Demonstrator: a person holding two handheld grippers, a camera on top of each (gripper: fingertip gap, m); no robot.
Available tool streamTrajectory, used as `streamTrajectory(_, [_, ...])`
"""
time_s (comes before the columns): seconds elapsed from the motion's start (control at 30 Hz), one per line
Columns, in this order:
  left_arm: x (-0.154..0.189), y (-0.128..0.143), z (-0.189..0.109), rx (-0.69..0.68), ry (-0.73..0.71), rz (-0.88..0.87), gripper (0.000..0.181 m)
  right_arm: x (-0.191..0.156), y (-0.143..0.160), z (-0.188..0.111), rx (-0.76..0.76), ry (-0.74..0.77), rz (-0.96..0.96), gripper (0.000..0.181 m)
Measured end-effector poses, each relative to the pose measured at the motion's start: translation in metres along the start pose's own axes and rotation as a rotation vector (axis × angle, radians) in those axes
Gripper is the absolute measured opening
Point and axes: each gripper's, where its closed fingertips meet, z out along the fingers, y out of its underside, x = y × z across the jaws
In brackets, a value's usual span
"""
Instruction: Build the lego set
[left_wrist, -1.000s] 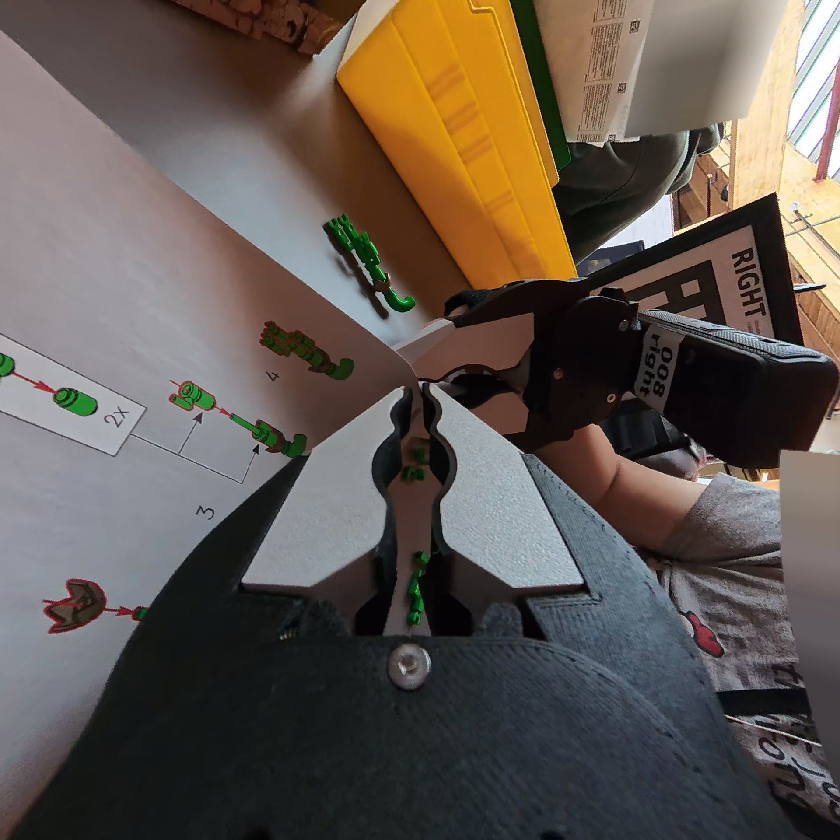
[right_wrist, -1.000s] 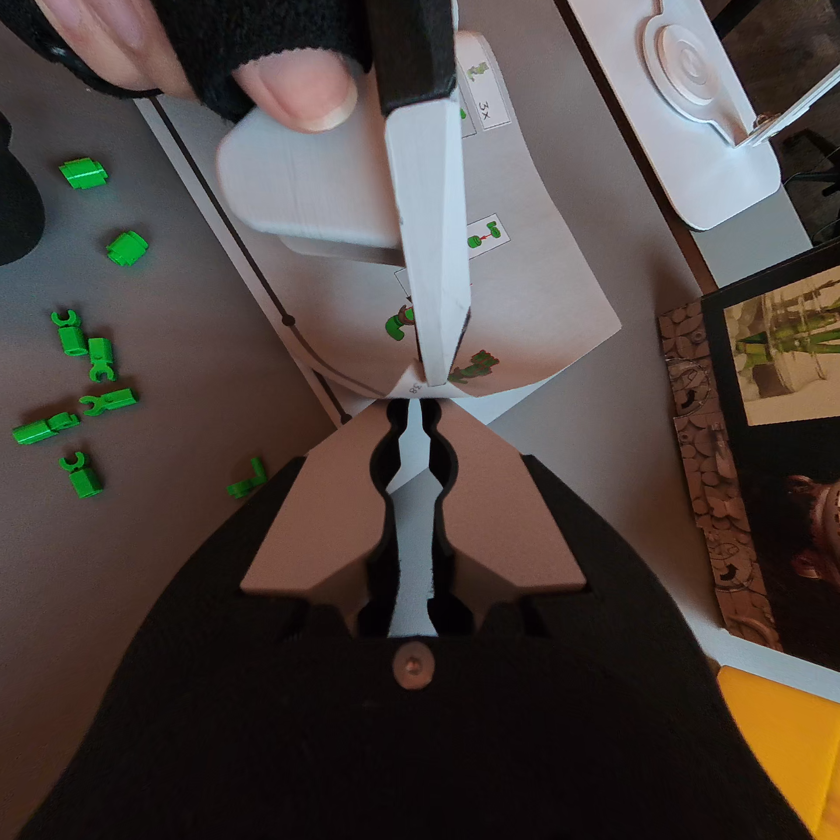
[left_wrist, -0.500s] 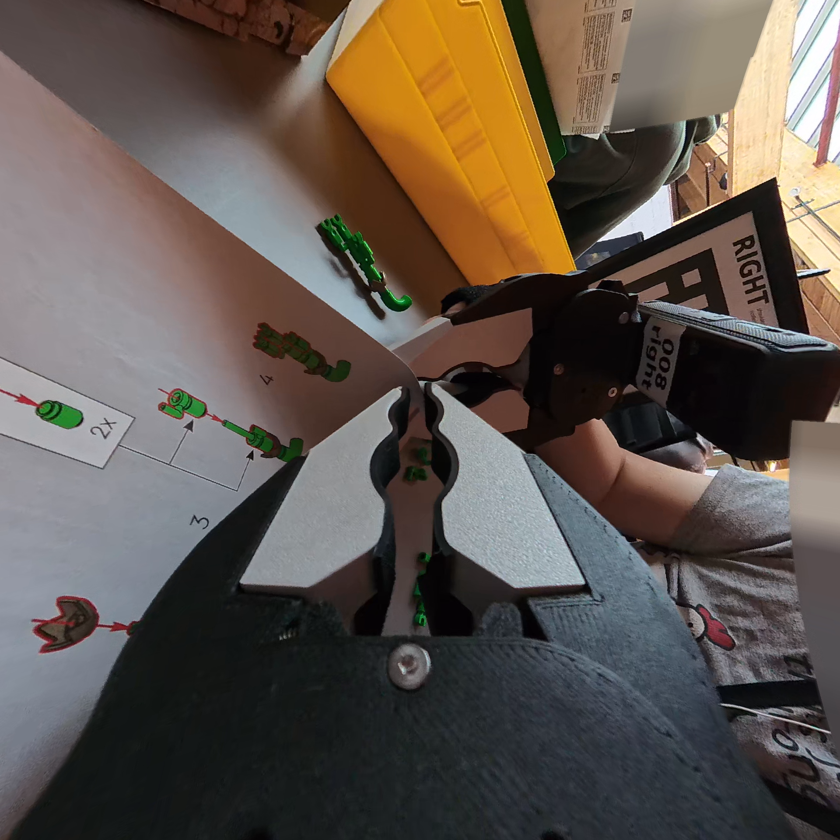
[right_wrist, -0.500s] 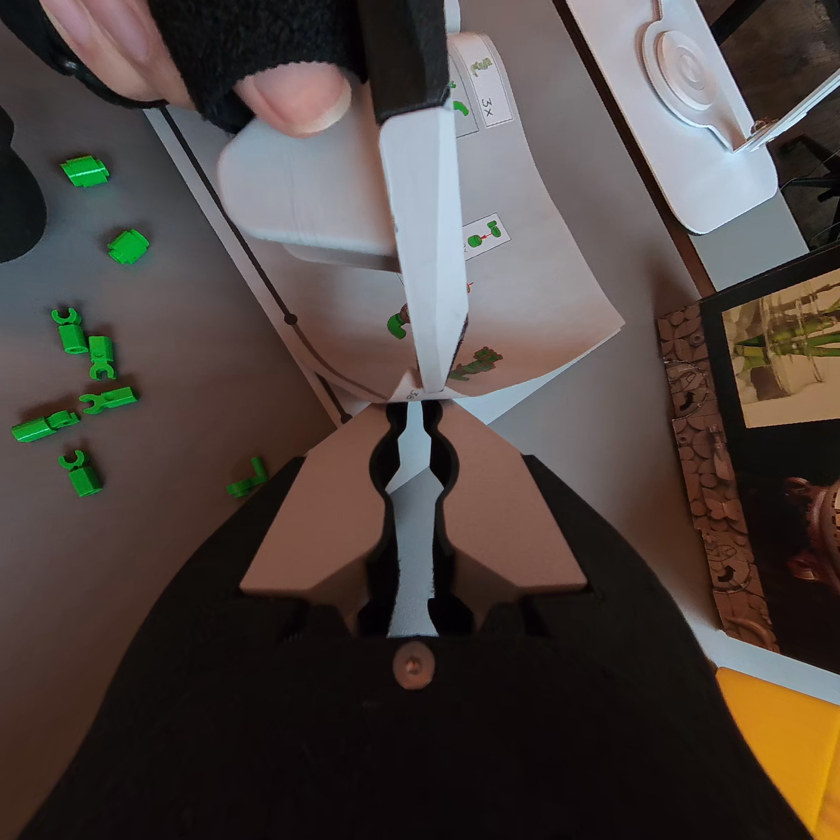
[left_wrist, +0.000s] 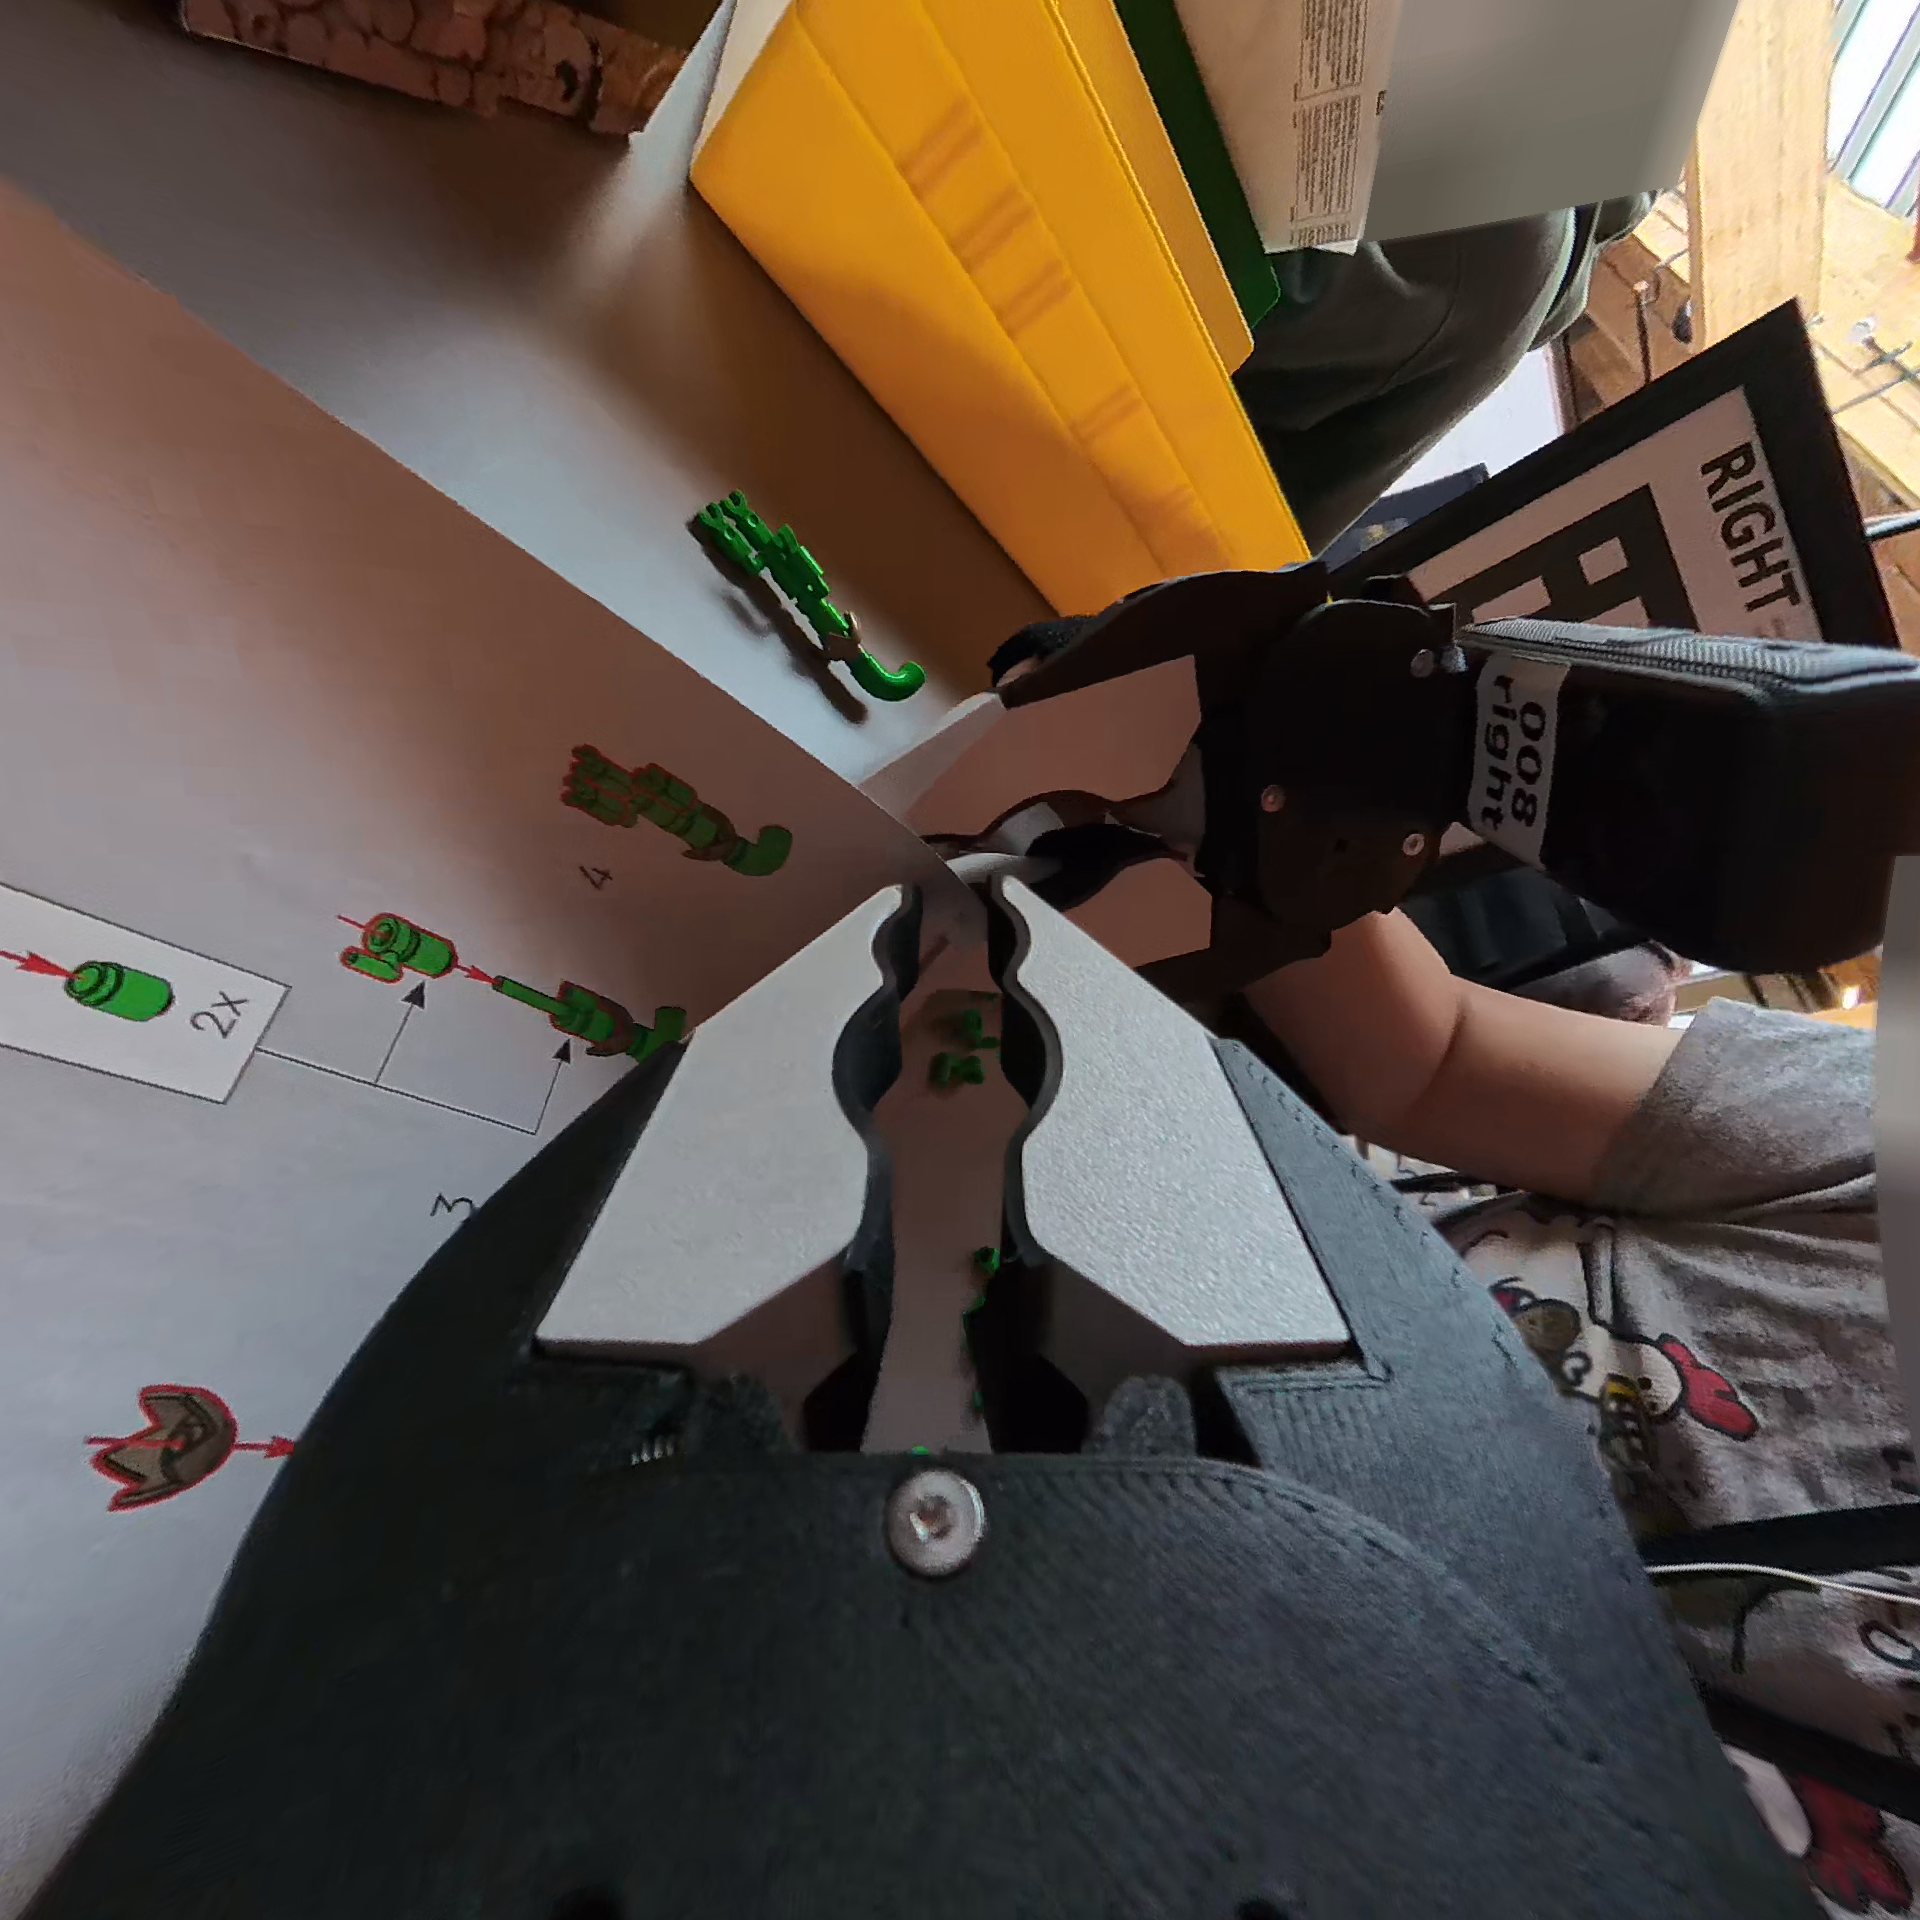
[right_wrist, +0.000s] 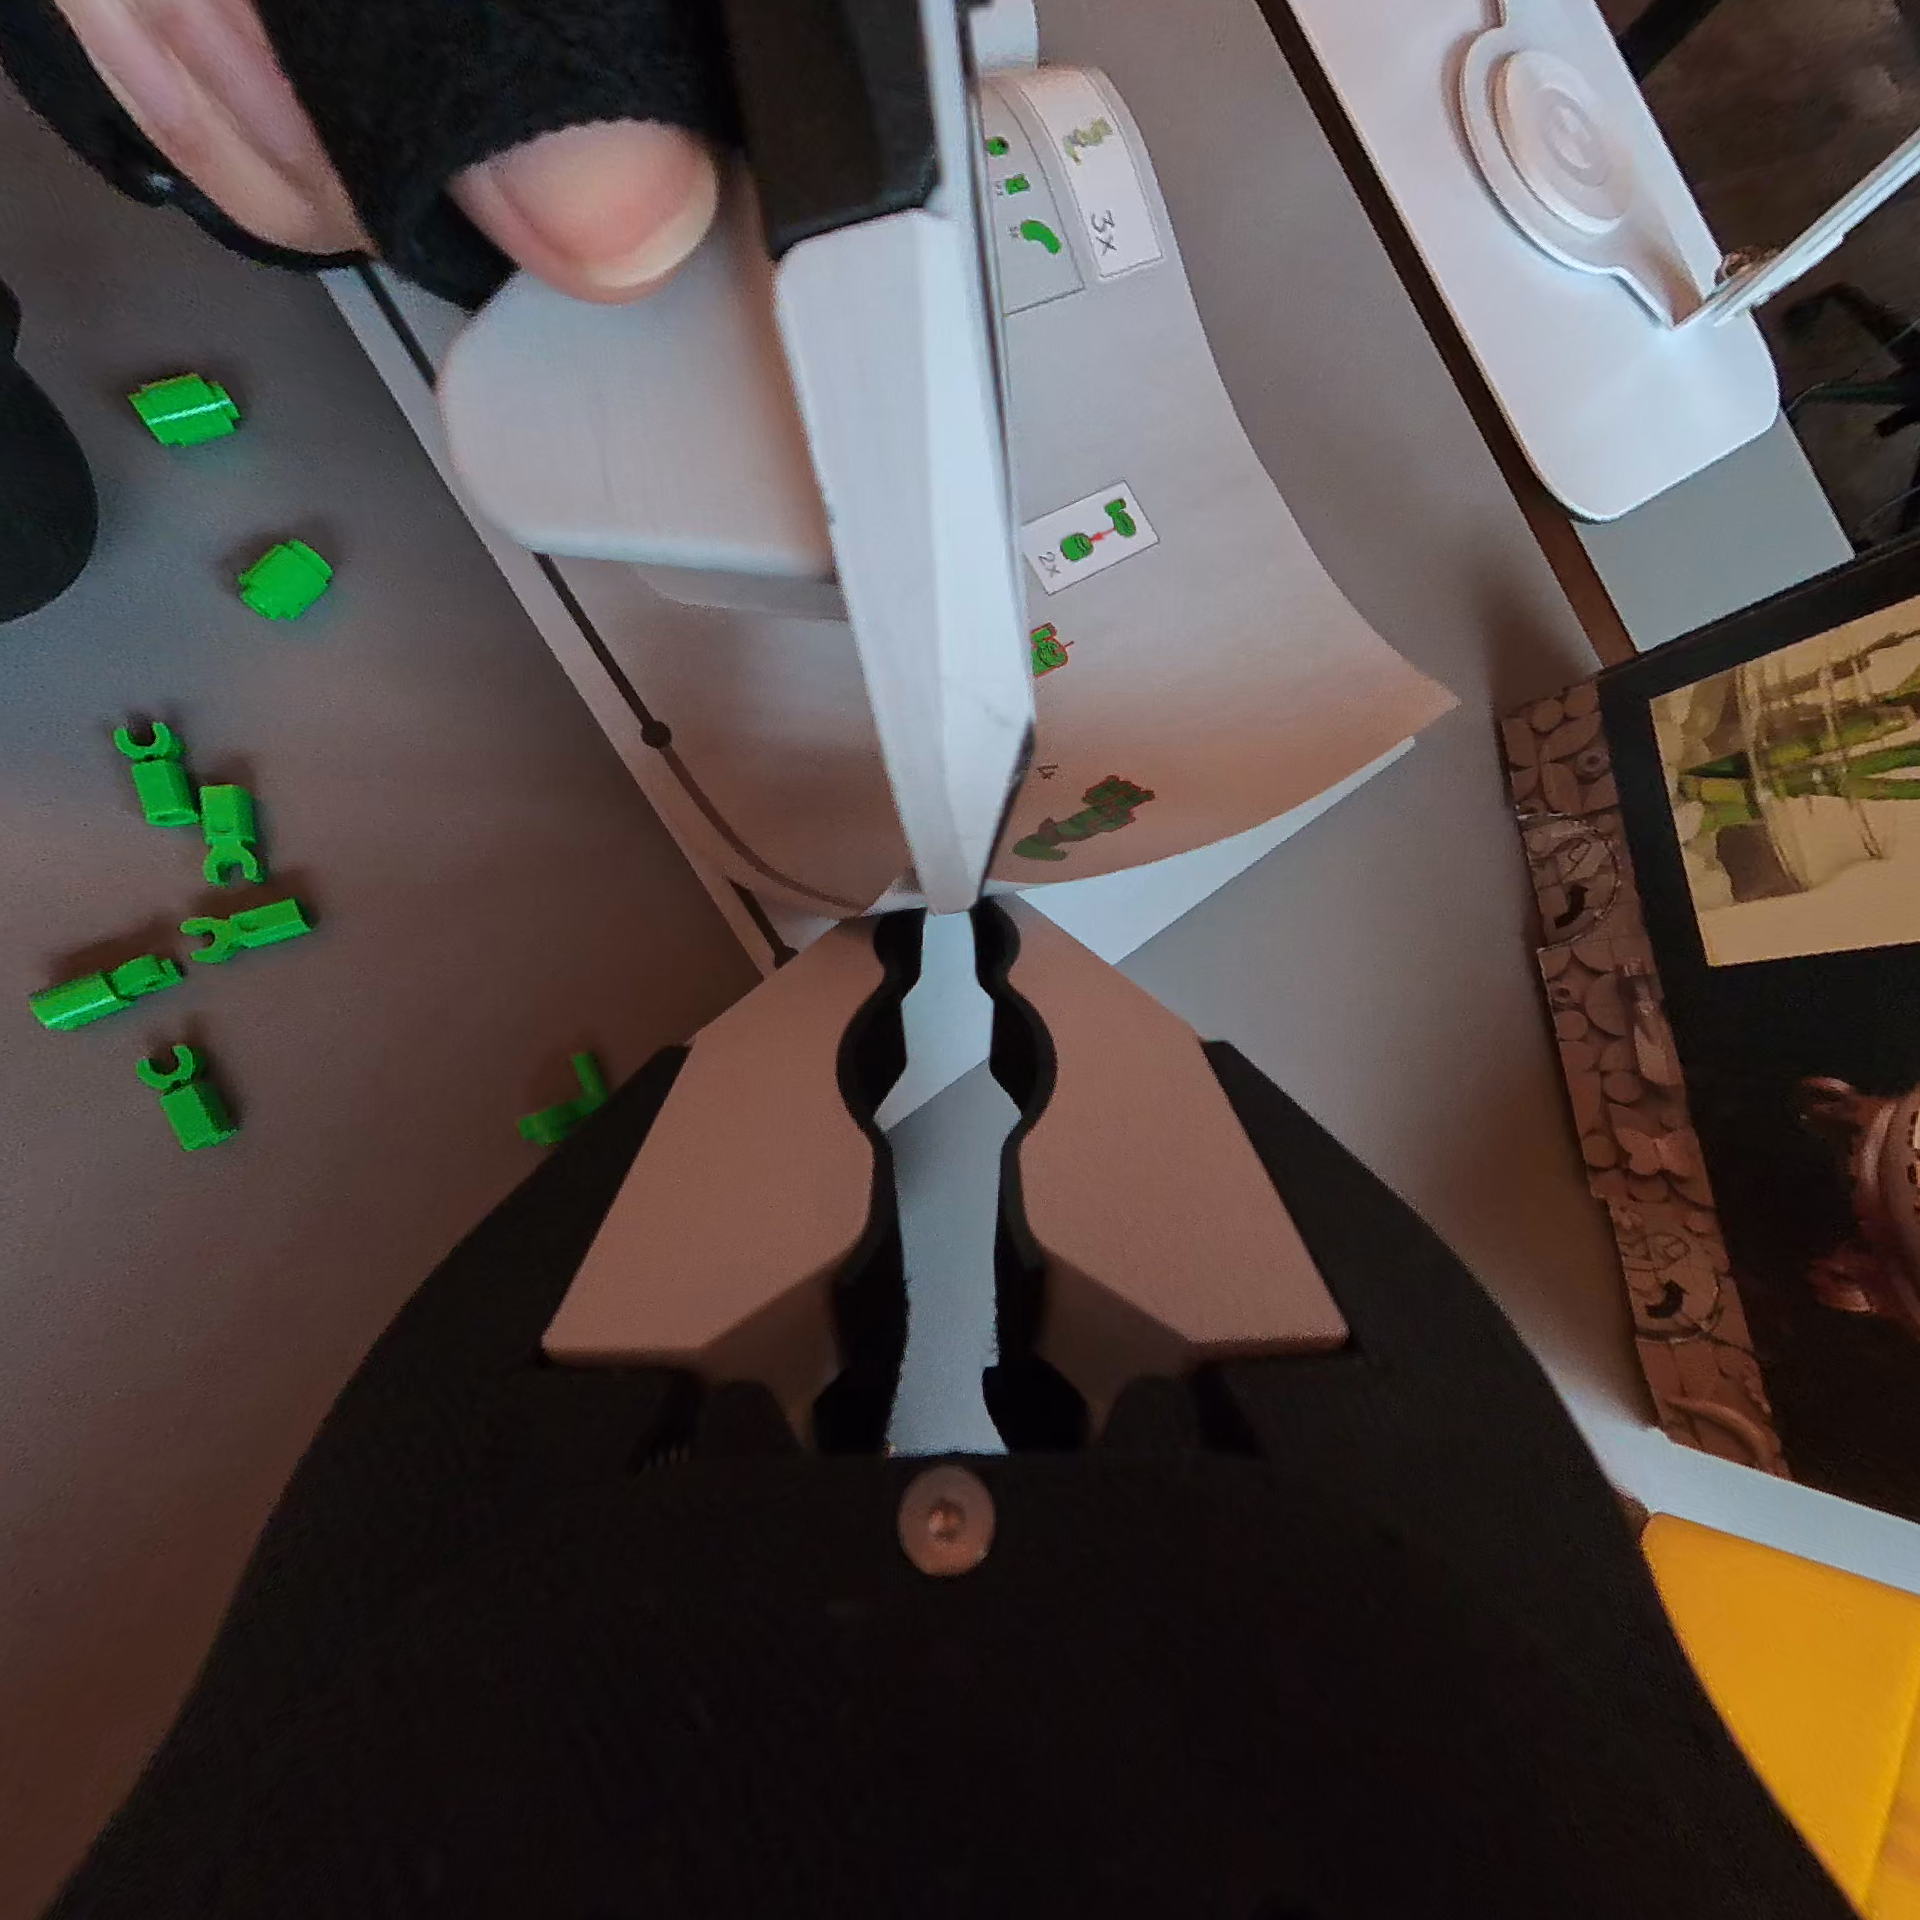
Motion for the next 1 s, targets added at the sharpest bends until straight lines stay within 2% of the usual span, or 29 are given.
streamTrajectory(0.17, [-0.002, 0.003, -0.002, -0.029, -0.048, 0.078, 0.016, 0.002, 0.001, 0.000, -0.061, 0.038, 0.003, 0.011])
streamTrajectory(0.47, [0.004, 0.006, -0.005, -0.048, -0.033, 0.206, 0.020, 0.002, 0.002, -0.001, -0.094, 0.054, -0.006, 0.011])
streamTrajectory(0.6, [-0.005, 0.005, -0.009, -0.082, -0.135, 0.348, 0.023, 0.002, 0.001, -0.001, -0.096, 0.053, -0.002, 0.011])
streamTrajectory(0.77, [0.001, 0.005, -0.010, -0.120, -0.216, 0.557, 0.030, 0.002, 0.001, -0.001, -0.090, 0.047, 0.016, 0.011])
streamTrajectory(1.0, [0.001, 0.004, -0.006, -0.137, -0.354, 0.758, 0.028, 0.001, 0.001, -0.001, -0.079, 0.039, 0.026, 0.010])
